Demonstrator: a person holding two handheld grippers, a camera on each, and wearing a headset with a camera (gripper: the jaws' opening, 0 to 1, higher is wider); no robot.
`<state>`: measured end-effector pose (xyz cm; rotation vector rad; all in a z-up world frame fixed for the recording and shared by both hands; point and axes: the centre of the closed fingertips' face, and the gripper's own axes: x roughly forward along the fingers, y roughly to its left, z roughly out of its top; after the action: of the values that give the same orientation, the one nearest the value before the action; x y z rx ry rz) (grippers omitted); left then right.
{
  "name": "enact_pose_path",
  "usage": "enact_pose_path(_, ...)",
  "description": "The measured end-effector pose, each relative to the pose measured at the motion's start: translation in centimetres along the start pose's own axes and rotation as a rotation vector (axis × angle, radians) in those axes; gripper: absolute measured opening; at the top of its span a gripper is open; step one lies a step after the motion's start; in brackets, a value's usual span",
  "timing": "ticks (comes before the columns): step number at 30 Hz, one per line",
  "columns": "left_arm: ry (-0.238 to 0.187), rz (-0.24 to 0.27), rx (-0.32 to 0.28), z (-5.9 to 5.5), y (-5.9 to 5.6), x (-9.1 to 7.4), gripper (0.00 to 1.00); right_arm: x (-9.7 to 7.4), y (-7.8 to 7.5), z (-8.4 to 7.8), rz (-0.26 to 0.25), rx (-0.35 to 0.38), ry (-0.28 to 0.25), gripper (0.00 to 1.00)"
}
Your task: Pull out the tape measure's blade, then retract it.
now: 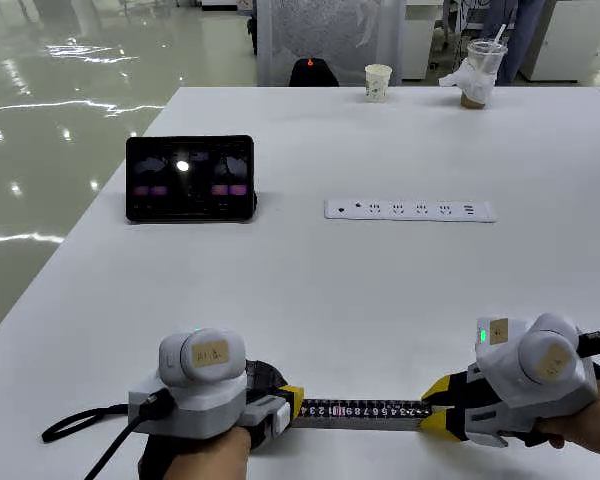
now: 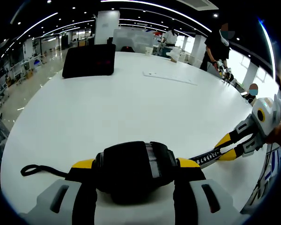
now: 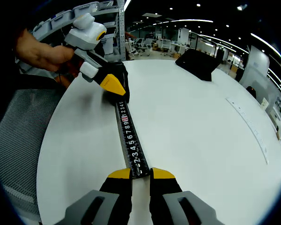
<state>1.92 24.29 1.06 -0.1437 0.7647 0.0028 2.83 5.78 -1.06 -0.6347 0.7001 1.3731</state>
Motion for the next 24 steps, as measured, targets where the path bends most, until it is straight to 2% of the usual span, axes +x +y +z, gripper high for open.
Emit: enact_pose_path(24,0.009,-0.013,-0.008,0.0,-0.1,0.0,0.61,3.1,1.4,3.6,0.03,-0.03,-0.03,0.11)
